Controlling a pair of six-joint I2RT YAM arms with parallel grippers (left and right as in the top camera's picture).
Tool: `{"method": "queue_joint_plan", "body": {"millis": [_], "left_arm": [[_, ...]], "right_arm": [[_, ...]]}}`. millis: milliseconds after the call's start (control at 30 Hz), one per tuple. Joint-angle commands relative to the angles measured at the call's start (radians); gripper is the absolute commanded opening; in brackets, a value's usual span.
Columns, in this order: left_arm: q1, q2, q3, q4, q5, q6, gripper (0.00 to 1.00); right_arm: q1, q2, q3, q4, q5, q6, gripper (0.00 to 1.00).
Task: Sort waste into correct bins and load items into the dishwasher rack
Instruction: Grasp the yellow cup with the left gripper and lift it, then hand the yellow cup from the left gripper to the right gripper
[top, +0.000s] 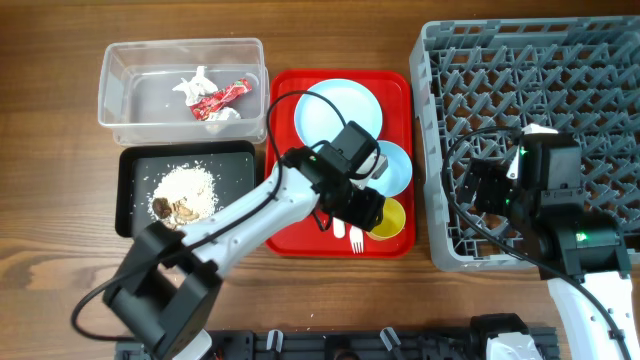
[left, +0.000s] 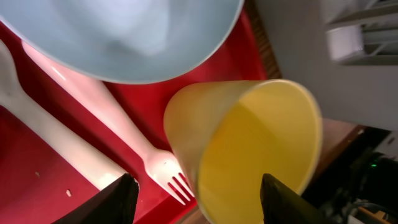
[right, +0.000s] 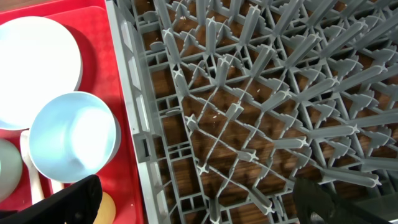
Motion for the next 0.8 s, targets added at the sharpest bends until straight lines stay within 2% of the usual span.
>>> {"method": "queue_joint_plan", "body": {"millis": [0, 100, 133, 300, 433, 533, 633, 767], "left_arm": [[-0.003, 0.070, 0.003, 0.002, -0.030, -0.003, 0.36], [-0.003, 0.073, 0.003, 0.008, -0.030, -0.003, 0.09], [-0.001, 0.071, 0.004, 0.012, -0.030, -0.003, 0.04], [0.063, 0.027, 0.053, -0.051, -0.014, -0.002, 0.04], [0.186, -0.069, 0.080, -0.042, 0.121, -0.004, 0.04], [0.335, -0.103, 0.080, 0.034, 0.249, -0.119, 0.04], [0.465, -0.074, 0.079, 0.137, 0.422, -0.262, 0.04], [0.550, -0.017, 0.079, 0.180, 0.622, -0.441, 0.04]], "right_arm": [[0.003, -0.001, 0.021, -0.004, 0.018, 0.016, 1.00], [0.003, -0.001, 0.021, -0.009, 0.018, 0.015, 1.00], [0.003, -0.001, 0.021, -0.008, 0.018, 0.016, 1.00], [0.003, -0.001, 0.021, -0.007, 0.025, 0.016, 1.00], [0.003, 0.000, 0.021, 0.012, 0.029, 0.033, 1.00], [0.003, 0.020, 0.021, 0.064, -0.011, 0.077, 1.00], [0.003, 0.069, 0.021, 0.118, -0.212, 0.066, 1.00], [0.003, 0.181, 0.021, 0.155, -0.653, -0.105, 1.00]]}}
